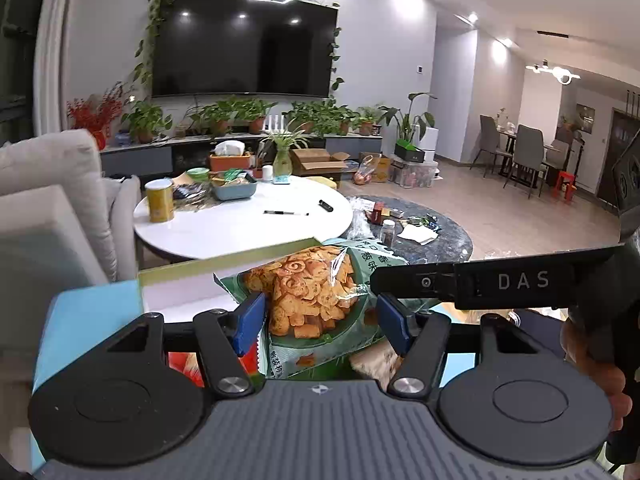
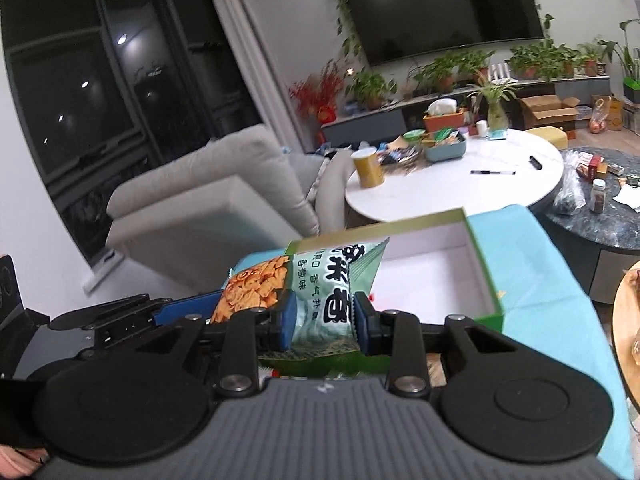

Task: Organize snacks
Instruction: 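Grasp the green-and-white cracker bag with the right gripper and lift it, then lower the cracker bag into the green box and open the right gripper, then reach the right gripper to the crayfish-print chip bag and grasp it, then carry the chip bag over the green box and release it inside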

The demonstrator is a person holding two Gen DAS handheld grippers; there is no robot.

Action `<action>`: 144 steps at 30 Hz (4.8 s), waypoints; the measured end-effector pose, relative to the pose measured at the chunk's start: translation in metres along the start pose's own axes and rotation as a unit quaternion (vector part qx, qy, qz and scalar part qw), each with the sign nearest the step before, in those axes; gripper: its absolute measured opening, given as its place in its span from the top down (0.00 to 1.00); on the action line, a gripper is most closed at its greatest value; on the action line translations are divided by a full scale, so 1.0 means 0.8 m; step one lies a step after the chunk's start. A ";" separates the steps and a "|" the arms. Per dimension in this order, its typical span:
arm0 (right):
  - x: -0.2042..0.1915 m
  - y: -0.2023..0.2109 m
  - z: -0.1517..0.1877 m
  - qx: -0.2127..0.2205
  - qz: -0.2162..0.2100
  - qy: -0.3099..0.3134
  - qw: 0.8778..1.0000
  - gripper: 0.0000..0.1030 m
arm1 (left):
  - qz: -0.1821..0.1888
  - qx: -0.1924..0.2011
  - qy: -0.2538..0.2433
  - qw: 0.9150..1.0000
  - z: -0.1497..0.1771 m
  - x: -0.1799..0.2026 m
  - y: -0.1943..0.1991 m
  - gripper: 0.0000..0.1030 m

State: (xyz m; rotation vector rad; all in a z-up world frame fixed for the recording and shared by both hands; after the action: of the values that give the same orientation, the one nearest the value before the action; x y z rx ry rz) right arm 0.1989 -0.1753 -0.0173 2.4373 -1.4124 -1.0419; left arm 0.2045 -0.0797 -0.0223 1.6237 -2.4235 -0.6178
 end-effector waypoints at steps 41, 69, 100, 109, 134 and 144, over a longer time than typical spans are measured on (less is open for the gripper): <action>0.098 -0.052 -0.020 -0.002 0.038 -0.048 0.998 0.26 | -0.017 -0.064 0.011 0.998 0.018 -0.032 -0.107 0.36; -0.031 0.015 0.065 -0.035 -0.018 0.025 0.999 0.25 | -0.164 -0.081 0.092 0.979 0.145 -0.160 0.122 0.32; -0.174 -0.132 0.164 -0.190 -0.071 0.110 0.973 0.25 | -0.158 -0.135 0.212 0.955 0.269 -0.206 0.143 0.26; -0.181 -0.175 0.194 -0.239 -0.054 0.110 0.963 0.25 | -0.140 -0.142 0.217 0.956 0.281 -0.205 0.140 0.26; -0.186 -0.169 0.199 -0.238 -0.067 0.113 0.962 0.31 | -0.130 -0.116 0.194 0.965 0.256 -0.201 0.138 0.29; -0.187 -0.124 0.146 -0.170 -0.092 0.101 0.976 0.31 | -0.131 -0.072 0.135 0.979 0.181 -0.171 0.147 0.29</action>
State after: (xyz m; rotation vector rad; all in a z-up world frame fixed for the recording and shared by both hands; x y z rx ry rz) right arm 0.1483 0.0250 -0.0740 2.3677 -0.8775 -0.9461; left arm 0.1081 0.1196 -0.0899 1.8463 -1.9476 -0.5526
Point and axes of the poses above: each gripper's, at about its wrist camera, not at the fingertips, and y roughly against the way its jaws point, x to its right, z to its underside, the point moved 10 cm from there along -y, roughly the way its jaws point, and after that the axes turned 11 degrees about -y, right-handed, at the moved point
